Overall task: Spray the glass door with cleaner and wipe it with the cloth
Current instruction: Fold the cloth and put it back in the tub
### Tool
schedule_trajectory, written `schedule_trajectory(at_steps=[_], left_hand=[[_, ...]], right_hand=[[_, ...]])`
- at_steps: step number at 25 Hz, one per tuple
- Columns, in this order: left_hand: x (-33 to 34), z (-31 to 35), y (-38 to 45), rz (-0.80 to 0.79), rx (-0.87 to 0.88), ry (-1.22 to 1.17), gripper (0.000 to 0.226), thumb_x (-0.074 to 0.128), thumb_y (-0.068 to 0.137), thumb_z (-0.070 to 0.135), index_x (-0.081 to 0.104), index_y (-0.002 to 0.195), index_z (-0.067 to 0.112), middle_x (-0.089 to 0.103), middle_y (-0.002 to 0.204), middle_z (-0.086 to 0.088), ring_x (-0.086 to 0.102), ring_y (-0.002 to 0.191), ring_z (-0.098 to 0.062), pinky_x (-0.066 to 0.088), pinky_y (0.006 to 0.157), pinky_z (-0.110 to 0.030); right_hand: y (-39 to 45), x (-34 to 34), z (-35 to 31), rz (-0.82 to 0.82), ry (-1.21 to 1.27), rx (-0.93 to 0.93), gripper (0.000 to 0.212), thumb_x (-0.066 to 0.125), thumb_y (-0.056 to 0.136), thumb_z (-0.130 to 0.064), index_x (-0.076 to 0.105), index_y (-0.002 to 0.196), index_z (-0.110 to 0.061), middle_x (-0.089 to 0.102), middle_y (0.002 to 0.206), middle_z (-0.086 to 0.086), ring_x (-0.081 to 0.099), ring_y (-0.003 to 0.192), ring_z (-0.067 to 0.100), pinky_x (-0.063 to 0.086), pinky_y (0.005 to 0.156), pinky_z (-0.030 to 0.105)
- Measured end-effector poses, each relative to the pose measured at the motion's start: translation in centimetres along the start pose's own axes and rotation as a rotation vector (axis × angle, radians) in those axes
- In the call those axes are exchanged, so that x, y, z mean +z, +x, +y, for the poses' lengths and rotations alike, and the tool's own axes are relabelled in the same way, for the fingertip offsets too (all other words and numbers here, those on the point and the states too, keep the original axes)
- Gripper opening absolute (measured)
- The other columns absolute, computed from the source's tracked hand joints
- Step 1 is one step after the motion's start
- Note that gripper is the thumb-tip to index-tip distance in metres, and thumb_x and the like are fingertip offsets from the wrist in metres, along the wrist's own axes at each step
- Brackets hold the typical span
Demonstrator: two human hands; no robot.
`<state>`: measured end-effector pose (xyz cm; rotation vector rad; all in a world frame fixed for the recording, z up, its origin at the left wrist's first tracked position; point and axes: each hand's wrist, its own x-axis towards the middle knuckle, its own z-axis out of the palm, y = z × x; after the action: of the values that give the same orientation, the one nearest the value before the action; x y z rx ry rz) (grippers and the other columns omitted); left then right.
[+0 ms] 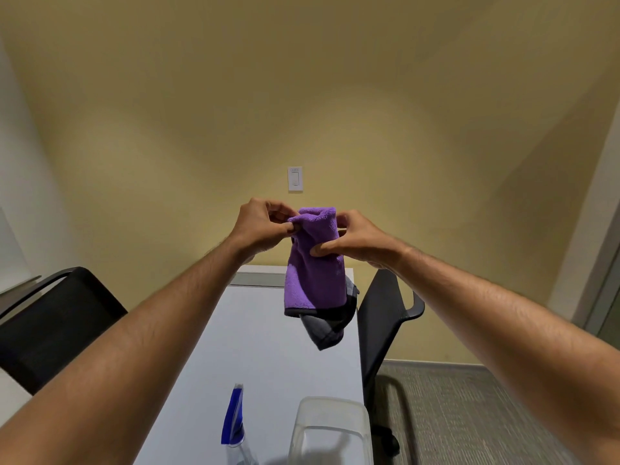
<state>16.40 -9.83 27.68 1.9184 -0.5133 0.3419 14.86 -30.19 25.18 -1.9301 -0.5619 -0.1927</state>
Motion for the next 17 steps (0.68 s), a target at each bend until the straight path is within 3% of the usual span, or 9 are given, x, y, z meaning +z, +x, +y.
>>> schedule_trajectory(at_steps=[4, 6, 8, 10, 14, 17], left_hand=[[-0.7, 0.2, 0.0, -0.120, 0.033, 0.191, 0.024, 0.076, 0.070, -0.002, 0.072, 0.080, 0.019, 0.074, 0.076, -0.003, 0.066, 0.065, -0.009, 0.056, 0.070, -0.026], [-1.1, 0.5, 0.1, -0.143, 0.087, 0.352, 0.032, 0.082, 0.065, 0.007, 0.071, 0.091, 0.022, 0.073, 0.088, -0.001, 0.067, 0.076, -0.008, 0.052, 0.071, -0.023], [-1.1, 1.1, 0.3, -0.204, 0.174, 0.478, 0.056, 0.087, 0.062, 0.017, 0.065, 0.113, 0.019, 0.067, 0.108, 0.001, 0.061, 0.098, -0.012, 0.047, 0.082, -0.024], [-0.7, 2.0, 0.4, -0.310, 0.217, 0.495, 0.070, 0.090, 0.060, 0.020, 0.059, 0.123, 0.016, 0.062, 0.117, 0.003, 0.057, 0.108, -0.011, 0.043, 0.090, -0.024], [0.6, 2.9, 0.2, -0.426, 0.200, 0.512, 0.060, 0.088, 0.061, 0.011, 0.060, 0.115, 0.015, 0.068, 0.107, -0.003, 0.064, 0.100, -0.018, 0.053, 0.089, -0.031], [0.9, 3.2, 0.0, -0.405, 0.209, 0.481, 0.050, 0.084, 0.064, 0.003, 0.062, 0.108, 0.014, 0.072, 0.094, -0.006, 0.067, 0.090, -0.025, 0.056, 0.078, -0.036]], right_hand=[[-0.4, 0.0, 0.2, -0.004, -0.054, 0.035, 0.051, 0.082, 0.068, 0.001, 0.074, 0.114, -0.020, 0.077, 0.099, 0.001, 0.071, 0.094, 0.011, 0.061, 0.078, 0.032], [-0.6, 0.1, 0.3, -0.010, -0.061, 0.043, 0.043, 0.081, 0.067, 0.002, 0.076, 0.102, -0.022, 0.077, 0.086, -0.007, 0.071, 0.082, 0.006, 0.058, 0.069, 0.027], [-0.9, 0.0, 0.3, -0.036, -0.035, 0.077, 0.056, 0.082, 0.066, 0.004, 0.070, 0.111, -0.028, 0.077, 0.092, -0.002, 0.072, 0.085, 0.009, 0.061, 0.071, 0.030], [-1.1, -0.1, 0.2, -0.049, -0.030, 0.129, 0.084, 0.086, 0.065, 0.004, 0.047, 0.135, -0.022, 0.075, 0.097, 0.008, 0.073, 0.087, 0.014, 0.063, 0.075, 0.037], [-1.3, -0.4, 0.7, -0.050, -0.066, 0.155, 0.115, 0.087, 0.066, 0.002, 0.015, 0.149, -0.029, 0.072, 0.062, -0.011, 0.069, 0.063, 0.000, 0.054, 0.056, 0.016], [-1.7, -0.7, 1.1, -0.049, 0.004, 0.165, 0.119, 0.085, 0.068, 0.004, 0.008, 0.152, -0.031, 0.075, 0.069, -0.009, 0.073, 0.069, 0.006, 0.056, 0.060, 0.019]])
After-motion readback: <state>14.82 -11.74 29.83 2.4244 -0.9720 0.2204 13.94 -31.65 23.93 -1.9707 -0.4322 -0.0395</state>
